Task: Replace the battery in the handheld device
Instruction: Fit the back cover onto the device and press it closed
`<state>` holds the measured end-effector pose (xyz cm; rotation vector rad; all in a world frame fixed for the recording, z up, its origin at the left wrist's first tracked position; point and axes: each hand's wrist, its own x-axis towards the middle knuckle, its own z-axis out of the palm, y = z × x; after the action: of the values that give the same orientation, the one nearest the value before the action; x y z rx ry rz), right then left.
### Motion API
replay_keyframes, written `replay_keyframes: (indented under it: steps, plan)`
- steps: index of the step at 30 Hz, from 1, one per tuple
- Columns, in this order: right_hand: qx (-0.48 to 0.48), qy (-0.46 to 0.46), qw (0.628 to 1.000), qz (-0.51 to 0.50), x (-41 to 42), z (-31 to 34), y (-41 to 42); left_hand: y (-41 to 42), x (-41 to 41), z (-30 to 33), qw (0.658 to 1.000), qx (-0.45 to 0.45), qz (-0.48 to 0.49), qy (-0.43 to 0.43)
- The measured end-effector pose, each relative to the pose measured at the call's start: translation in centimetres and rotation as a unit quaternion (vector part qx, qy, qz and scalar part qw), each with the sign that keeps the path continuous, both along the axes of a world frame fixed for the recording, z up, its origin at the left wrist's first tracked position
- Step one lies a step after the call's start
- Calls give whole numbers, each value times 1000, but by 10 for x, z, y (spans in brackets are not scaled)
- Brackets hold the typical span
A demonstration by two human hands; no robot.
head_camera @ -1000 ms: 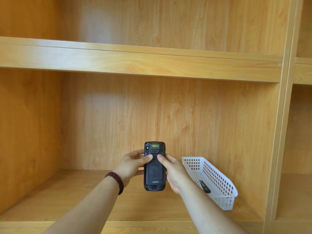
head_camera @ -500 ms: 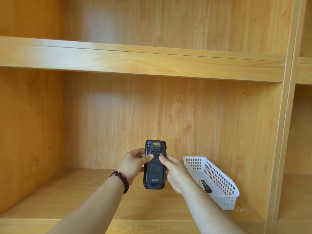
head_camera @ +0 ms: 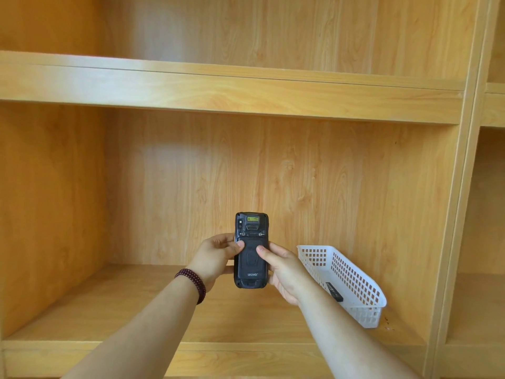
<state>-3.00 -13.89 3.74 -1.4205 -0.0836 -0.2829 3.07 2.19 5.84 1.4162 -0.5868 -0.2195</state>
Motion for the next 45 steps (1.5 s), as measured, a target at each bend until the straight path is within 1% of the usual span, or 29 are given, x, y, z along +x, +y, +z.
replay_keyframes:
  steps: [3, 6, 9, 12, 15, 21, 27, 32, 35, 39, 45]
  plan:
    - [-2, -2, 1000, -18, -1, -2, -1, 2, -1, 0, 1000, 9, -22, 2]
    - [-4, -6, 999, -36, -2, -3, 0, 3, -3, -3, 998, 40, -48, -1]
    - [-6, -8, 999, -45, -3, -5, 3, 3, -4, -6, 998, 36, -41, -10]
    - [-15, -4, 1000, -21, -7, -3, 2, 3, -6, -7, 999, 18, -39, -8]
    - [-28, 9, 999, 14, -10, -3, 2, 5, -7, -7, 999, 24, -28, -32]
    - [-1, 5, 1000, 0, -10, -5, 4, 13, -9, -5, 993, 93, -65, -43]
    - [-25, 19, 999, 40, -13, -5, 0, 12, -11, -7, 996, 78, -33, -31]
    - [-19, 15, 999, 38, -15, -9, -2, 20, -6, -7, 994, 64, -88, -2]
    - [-5, 23, 999, 45, -16, -10, -1, 19, -3, -11, 995, 68, -70, 13]
    - [18, 35, 999, 1, -12, -9, -1, 14, -8, -7, 995, 72, -58, 25]
    - [21, 53, 998, -16, -7, -5, 6, 5, -14, 3, 994, 98, 38, 10]
